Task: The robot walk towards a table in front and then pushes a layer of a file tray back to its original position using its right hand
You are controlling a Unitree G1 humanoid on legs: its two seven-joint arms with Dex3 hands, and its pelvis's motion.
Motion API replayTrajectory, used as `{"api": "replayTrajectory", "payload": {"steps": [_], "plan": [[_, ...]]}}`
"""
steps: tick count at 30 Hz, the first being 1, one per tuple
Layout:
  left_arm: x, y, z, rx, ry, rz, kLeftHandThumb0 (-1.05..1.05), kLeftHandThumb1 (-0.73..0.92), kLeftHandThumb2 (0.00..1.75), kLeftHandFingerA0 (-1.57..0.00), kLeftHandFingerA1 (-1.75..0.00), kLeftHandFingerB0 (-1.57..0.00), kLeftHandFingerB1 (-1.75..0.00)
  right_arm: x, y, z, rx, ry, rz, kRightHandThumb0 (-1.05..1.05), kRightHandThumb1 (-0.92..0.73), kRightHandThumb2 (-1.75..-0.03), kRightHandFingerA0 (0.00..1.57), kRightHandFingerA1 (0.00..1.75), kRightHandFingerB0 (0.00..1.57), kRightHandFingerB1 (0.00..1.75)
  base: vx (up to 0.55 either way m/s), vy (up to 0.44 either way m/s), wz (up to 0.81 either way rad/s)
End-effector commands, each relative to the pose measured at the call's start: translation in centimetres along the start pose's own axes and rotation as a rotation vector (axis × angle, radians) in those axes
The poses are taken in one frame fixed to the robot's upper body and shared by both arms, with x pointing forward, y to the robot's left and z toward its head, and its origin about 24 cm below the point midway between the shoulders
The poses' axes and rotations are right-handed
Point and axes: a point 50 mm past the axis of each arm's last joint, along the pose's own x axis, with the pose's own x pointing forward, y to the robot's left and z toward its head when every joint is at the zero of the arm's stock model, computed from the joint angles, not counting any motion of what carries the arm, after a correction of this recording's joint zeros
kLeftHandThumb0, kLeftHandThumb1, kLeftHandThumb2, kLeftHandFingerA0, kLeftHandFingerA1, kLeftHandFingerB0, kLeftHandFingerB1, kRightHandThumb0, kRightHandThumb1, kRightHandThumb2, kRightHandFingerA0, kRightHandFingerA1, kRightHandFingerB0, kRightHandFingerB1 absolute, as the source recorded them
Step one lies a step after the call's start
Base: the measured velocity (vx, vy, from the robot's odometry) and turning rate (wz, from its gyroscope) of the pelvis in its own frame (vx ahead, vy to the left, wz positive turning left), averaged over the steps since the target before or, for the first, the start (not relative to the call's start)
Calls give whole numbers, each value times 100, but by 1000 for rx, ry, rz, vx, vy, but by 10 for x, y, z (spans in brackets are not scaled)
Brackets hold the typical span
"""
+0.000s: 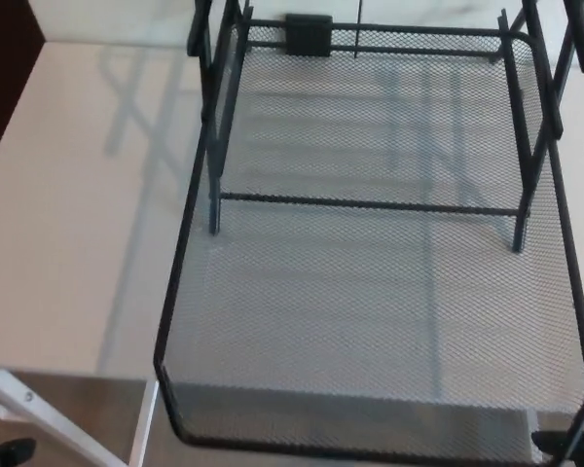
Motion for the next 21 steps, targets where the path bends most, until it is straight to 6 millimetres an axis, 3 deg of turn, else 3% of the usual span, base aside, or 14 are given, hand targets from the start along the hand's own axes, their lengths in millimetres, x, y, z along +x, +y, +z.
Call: {"api": "replayTrajectory", "payload": {"steps": [1, 12, 21], "plan": [[-4, 6, -4, 12, 4, 11, -12, 60, 57, -55, -42, -39, -36, -4, 1, -6, -25, 20, 3, -18, -65, -59, 67, 48, 49, 41, 209, -18, -14], [-3, 1, -3, 13, 17, -56, -14, 59, 57, -52, -41, -36, -35, -5, 2, -7, -34, 19, 2, -18, -65, -59, 66, 48, 50, 42, 58, 147, -9], [-5, -7, -4, -10, 21, -127, -13, 60, 57, -59, -43, -37, -36, -6, 3, -8, -33, 9, 13, -17, -65, -59, 63, 47, 49, 42, -153, -62, -3]]}}
